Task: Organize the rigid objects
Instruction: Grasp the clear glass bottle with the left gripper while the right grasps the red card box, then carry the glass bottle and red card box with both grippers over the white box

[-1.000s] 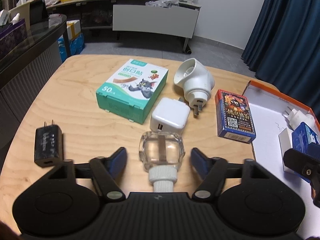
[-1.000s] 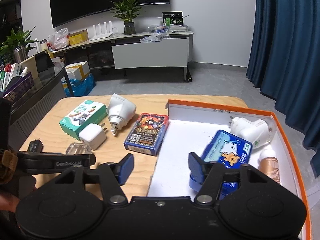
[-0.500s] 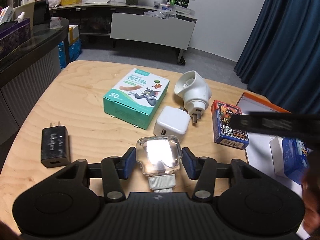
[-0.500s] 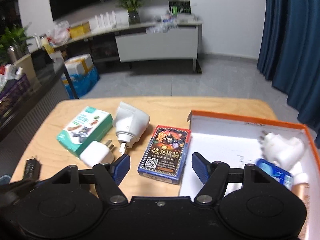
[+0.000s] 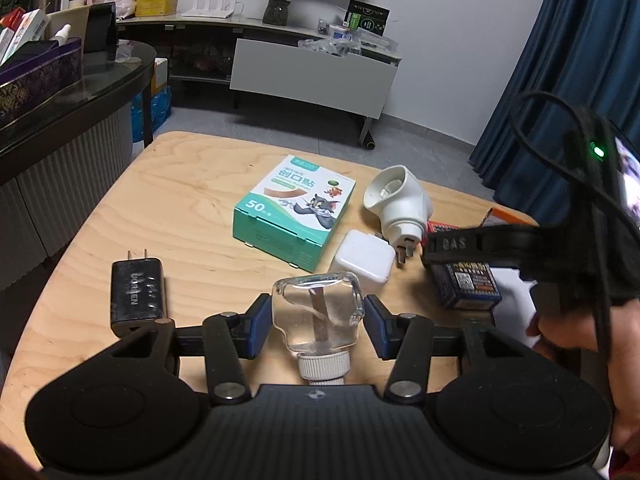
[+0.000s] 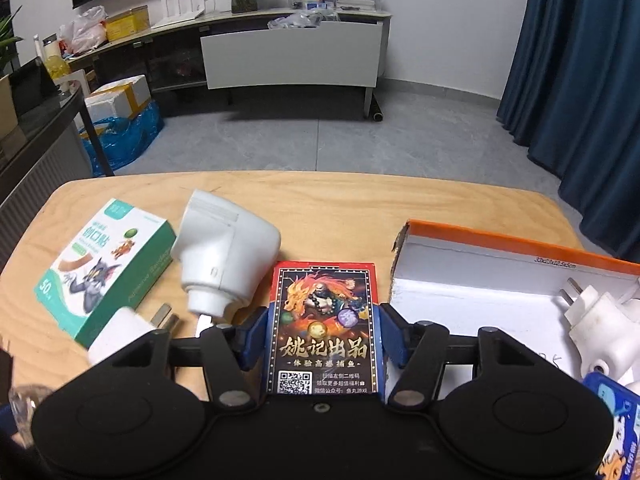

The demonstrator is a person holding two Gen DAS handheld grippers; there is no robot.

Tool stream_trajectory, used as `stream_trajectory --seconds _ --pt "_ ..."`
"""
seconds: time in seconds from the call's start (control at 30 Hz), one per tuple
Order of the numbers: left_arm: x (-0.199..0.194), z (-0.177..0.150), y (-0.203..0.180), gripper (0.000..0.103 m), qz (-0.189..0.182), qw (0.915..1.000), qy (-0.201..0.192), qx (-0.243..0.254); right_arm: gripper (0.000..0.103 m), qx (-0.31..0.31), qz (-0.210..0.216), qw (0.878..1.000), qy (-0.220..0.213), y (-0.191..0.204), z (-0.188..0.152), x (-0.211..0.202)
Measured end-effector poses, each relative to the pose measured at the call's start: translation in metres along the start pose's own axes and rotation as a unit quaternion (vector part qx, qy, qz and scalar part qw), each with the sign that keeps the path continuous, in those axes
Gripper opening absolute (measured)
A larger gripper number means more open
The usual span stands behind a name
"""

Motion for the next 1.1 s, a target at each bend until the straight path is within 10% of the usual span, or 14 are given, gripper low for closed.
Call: stream_trajectory --seconds 1.1 --pt "-0.094 -0.023 -0.072 0.050 -0.071 0.9953 -0.047 0.047 0.070 0.035 0.044 0.991 -0.119 -0.065 -0.081 -0.200"
Point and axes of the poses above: each gripper's, at about its wrist camera, not at the fingertips, and x roughly the way its jaws point, y to its left, z to its top, the point moved 2 cm from there along x, roughly the way its jaws point, and after that the axes turned 5 degrees about x, right-handed, at the moved point
